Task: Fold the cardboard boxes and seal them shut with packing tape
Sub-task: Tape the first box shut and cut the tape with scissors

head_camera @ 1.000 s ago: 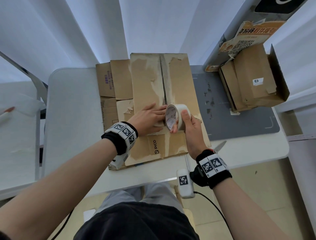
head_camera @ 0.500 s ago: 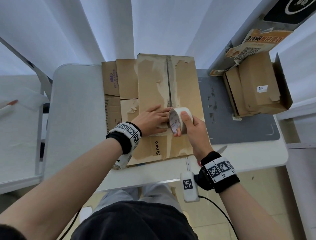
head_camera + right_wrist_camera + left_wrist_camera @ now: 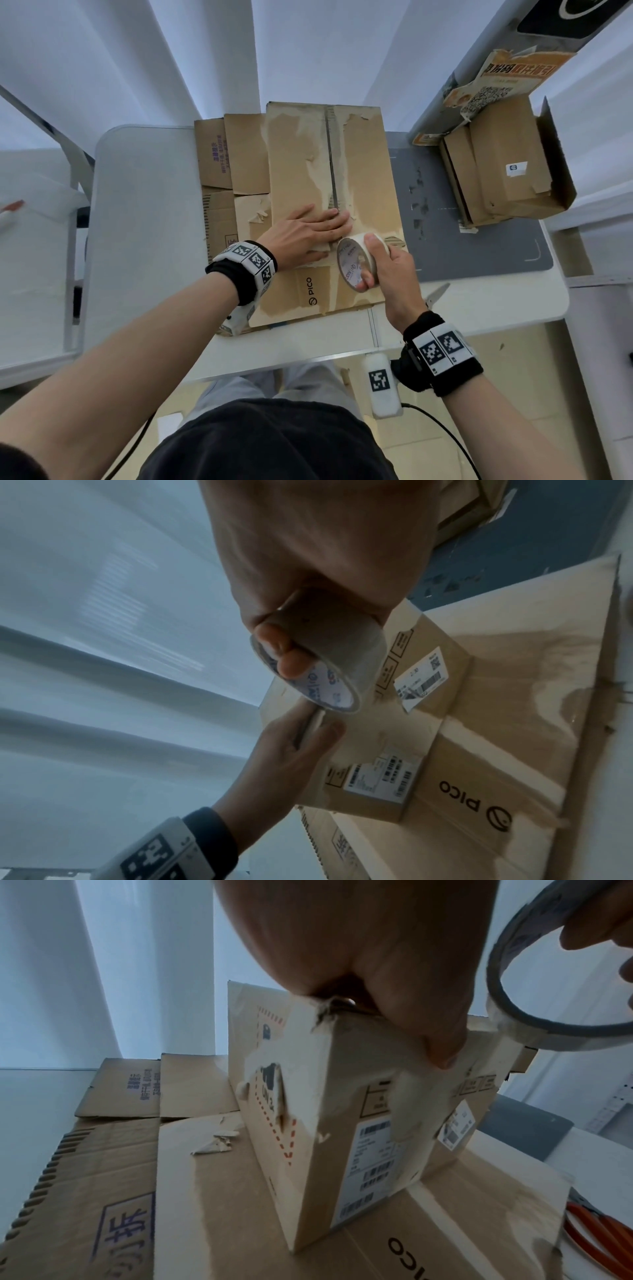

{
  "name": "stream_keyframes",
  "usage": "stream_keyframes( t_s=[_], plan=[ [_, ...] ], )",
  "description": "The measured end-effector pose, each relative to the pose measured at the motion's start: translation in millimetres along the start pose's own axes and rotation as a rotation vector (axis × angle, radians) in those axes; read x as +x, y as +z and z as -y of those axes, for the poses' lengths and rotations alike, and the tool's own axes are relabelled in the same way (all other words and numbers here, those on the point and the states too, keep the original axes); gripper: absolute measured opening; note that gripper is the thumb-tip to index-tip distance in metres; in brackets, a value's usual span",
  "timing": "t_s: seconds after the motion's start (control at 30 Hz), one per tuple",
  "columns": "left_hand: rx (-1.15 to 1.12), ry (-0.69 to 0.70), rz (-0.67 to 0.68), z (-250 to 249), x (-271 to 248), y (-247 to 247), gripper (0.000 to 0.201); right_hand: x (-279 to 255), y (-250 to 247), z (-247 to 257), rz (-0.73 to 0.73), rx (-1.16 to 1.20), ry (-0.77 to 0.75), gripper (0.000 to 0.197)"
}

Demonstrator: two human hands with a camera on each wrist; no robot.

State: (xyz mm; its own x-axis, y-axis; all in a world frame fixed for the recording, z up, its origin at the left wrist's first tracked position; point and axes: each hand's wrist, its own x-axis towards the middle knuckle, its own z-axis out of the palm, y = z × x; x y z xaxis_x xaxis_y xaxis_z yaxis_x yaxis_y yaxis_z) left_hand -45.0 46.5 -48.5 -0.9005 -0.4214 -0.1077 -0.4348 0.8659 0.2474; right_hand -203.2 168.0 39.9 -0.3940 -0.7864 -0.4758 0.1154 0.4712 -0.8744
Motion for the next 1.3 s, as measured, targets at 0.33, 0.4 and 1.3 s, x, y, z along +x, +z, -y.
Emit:
stream_keyframes(
  t_s=[0.33,0.4,1.3],
  plan=[
    [0.101,0.028,-0.062,-4.6,-2.9,7.1,0.060,-3.7,-3.8,1.5,0.083,-0.030,-0.002,0.039],
    [0.082,0.030,-0.064,-5.9,-1.8,6.9,0.059,-5.6,-3.0,0.9,0.074,-0.030,-0.005,0.036],
    [0.100,-0.034,-0.074,-19.2,-6.3,7.9,0.056,-15.0,-1.1,-4.2,0.025,-0.048,0.103,0.043]
  ],
)
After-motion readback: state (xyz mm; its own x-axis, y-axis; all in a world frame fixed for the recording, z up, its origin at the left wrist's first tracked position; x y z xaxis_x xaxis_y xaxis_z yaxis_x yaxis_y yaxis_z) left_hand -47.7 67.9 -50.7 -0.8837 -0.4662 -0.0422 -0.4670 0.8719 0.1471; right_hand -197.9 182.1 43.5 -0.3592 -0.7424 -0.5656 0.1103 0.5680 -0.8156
